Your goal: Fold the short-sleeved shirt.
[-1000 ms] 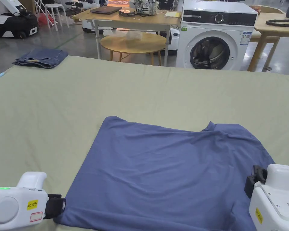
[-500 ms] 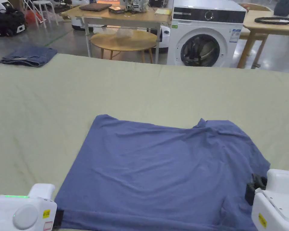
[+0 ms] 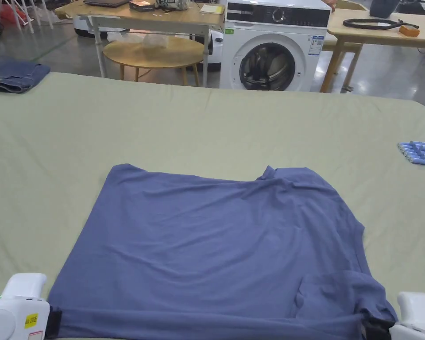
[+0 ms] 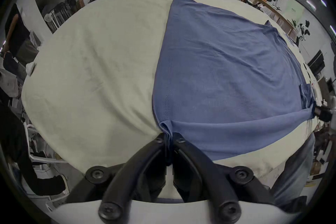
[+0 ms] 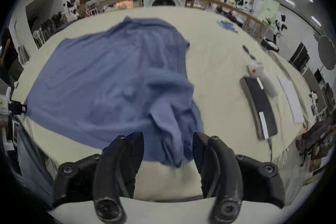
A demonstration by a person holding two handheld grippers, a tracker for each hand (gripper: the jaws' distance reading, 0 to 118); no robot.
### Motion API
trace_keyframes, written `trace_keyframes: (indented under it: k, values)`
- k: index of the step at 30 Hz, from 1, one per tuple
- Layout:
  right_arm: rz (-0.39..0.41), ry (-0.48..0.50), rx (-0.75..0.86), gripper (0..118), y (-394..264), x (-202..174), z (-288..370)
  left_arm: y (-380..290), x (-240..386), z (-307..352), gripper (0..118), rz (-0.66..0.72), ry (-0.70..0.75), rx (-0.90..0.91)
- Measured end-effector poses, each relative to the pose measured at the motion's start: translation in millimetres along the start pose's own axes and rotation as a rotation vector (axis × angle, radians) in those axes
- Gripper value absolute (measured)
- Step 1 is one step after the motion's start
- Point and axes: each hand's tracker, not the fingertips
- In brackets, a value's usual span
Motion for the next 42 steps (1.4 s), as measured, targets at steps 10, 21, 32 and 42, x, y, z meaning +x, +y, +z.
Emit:
trace_keyframes:
  k: [10, 21, 32, 42]
  values:
    - [-0.035, 0.083, -0.035, 6, -11, -1, -21, -1, -8, 4, 0, 0.016, -0.032, 0.010]
    - [-0.064, 0.118, 0.073, 6, 6, 5, 29, 9, -19, 33, 0, 0.081, -0.109, 0.129]
    - [-0.134, 0.125, 0.137, 6, 113, 15, 11, 123, -12, 30, 0, 0.059, -0.138, 0.241]
    - [-0.153, 0.092, 0.057, 6, 180, 11, -80, 198, 5, -43, 0, 0.052, -0.095, 0.147]
